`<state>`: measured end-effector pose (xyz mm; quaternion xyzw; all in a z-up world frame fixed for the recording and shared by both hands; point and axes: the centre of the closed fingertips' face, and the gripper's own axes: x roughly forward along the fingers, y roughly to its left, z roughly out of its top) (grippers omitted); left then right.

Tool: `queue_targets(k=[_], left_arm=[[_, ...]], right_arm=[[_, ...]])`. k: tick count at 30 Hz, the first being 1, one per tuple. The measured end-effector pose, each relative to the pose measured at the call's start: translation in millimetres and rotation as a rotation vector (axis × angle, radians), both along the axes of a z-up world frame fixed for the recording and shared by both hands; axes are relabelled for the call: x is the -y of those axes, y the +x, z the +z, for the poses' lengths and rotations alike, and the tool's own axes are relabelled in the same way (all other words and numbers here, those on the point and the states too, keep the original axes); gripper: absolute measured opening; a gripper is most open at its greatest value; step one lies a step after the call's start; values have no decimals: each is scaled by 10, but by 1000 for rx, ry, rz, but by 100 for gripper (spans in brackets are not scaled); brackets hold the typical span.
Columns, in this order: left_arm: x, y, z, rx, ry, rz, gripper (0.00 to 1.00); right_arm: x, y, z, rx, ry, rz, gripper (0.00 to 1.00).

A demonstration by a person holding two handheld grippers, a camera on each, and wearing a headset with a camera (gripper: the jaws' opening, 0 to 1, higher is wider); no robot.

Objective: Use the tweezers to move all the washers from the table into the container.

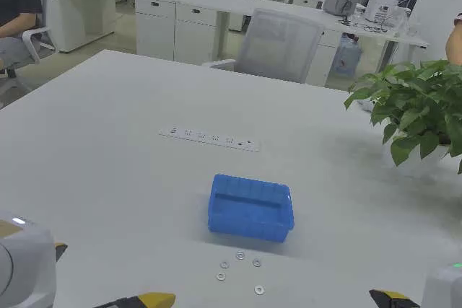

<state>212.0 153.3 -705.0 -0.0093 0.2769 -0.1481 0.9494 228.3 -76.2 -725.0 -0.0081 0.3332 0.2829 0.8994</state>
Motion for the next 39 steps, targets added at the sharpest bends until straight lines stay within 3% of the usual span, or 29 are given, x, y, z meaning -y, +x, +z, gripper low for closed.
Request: queue_targets(k=[12,29,39], left_arm=[[7,21,-23,-6,0,-15,92],[40,56,-25,9,-3,-42,91],[111,97,-100,-2,10,-95,82]], right_arm=[[3,-6,-38,-10,-18,2,85],[-16,44,-70,-16,-28,8,85],[-17,85,-111,-17,-29,6,83]])
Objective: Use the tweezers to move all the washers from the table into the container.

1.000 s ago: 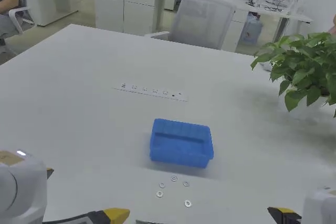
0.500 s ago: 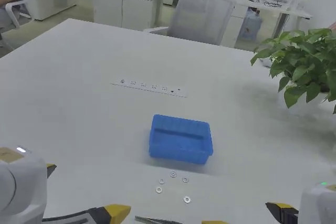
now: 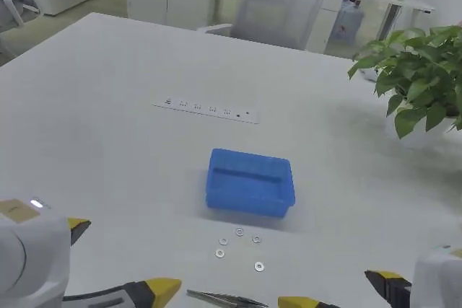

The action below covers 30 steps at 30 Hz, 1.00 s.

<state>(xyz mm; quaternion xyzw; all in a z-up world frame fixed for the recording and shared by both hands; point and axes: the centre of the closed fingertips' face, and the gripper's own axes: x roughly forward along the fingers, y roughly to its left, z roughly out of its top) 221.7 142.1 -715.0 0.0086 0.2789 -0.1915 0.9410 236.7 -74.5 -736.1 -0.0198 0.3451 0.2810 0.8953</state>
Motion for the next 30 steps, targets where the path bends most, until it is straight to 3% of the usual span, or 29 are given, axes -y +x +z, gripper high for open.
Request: queue_targets(k=[8,14,19,23,25,30], left_arm=[[66,71,-60,5,0,-54,79],[23,123,-175,-26,8,-59,78],[10,168,-217,-33,20,-77,76],[44,211,-249,-32,46,-120,68],[87,225,-271,-43,41,-147,61],[184,244,-363,-65,77,-232,52]], right_arm=[[17,64,-39,-5,-8,0,82],[20,110,-99,-20,-11,4,83],[14,115,-151,-33,-17,8,83],[21,136,-214,-42,-25,13,82],[22,145,-254,-52,-30,18,81],[-14,159,-273,-60,-35,40,81]])
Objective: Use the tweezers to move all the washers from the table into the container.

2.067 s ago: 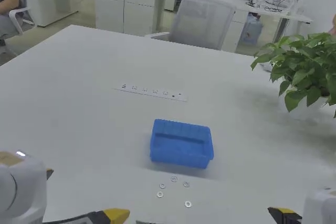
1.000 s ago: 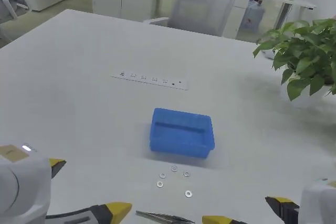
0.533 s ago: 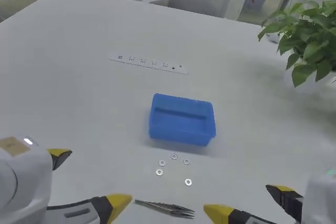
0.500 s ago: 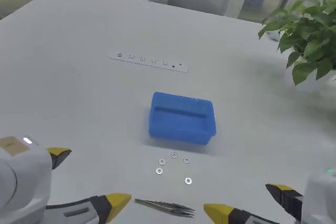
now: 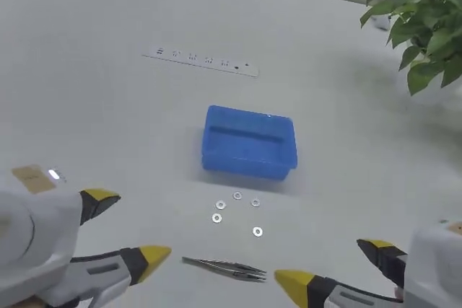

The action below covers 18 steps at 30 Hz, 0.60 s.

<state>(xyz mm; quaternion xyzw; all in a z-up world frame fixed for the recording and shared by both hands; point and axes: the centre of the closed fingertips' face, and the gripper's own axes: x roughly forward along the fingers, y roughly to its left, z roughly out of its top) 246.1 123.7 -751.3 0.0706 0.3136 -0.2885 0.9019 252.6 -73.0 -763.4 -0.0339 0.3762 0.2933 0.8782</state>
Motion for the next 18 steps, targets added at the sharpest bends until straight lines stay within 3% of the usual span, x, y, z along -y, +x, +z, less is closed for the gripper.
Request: queue_targets(k=[8,12,13,18], left_arm=[[138,26,-150,-31,17,-121,40],[195,14,-305,-58,64,-217,33],[218,7,-379,-77,74,-247,32],[319,41,-627,-100,84,-322,21]], right_arm=[[-62,22,-63,-9,-17,39,80],[-93,15,-119,-17,-29,62,79],[-103,11,-133,-17,-33,70,79],[-127,-8,-177,-26,-44,89,78]])
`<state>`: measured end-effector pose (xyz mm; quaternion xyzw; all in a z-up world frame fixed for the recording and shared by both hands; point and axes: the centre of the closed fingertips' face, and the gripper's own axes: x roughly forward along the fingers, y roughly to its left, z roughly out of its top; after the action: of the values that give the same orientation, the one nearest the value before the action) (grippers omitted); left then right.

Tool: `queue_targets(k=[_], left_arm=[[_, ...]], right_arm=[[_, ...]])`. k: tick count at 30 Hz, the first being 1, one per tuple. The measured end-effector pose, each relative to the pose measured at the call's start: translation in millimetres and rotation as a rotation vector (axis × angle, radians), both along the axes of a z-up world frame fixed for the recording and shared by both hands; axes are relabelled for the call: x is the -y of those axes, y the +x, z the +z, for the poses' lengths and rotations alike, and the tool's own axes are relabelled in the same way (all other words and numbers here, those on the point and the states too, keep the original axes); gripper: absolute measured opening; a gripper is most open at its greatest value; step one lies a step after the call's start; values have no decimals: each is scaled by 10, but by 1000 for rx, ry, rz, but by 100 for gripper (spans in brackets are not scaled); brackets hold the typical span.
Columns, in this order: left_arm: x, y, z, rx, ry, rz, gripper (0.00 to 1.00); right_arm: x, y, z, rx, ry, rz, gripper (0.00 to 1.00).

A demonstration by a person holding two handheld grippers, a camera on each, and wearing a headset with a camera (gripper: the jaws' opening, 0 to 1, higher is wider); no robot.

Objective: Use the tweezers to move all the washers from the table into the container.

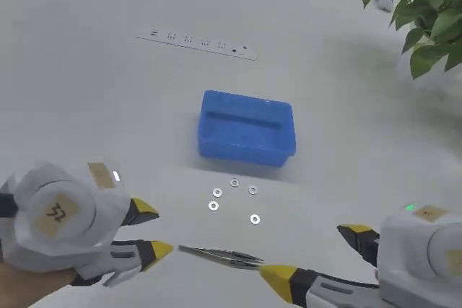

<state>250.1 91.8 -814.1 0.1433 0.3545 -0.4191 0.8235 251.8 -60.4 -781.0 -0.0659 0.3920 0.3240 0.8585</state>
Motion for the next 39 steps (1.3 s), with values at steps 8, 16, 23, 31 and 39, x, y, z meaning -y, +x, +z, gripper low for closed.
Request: queue_targets(k=[8,16,23,31,39], left_arm=[[136,15,-290,-2,62,-145,12],[246,-59,-490,-18,106,-256,3],[354,-169,-448,9,146,-345,0],[437,-162,-90,51,119,-324,0],[515,-163,344,96,81,-325,0]], right_arm=[[-142,-41,-67,-13,-3,46,77],[-295,-79,-189,-31,-13,124,70],[-500,-113,-327,-43,-38,268,50],[-771,-122,-499,-10,-85,470,32],[-873,-90,-451,39,-114,552,16]])
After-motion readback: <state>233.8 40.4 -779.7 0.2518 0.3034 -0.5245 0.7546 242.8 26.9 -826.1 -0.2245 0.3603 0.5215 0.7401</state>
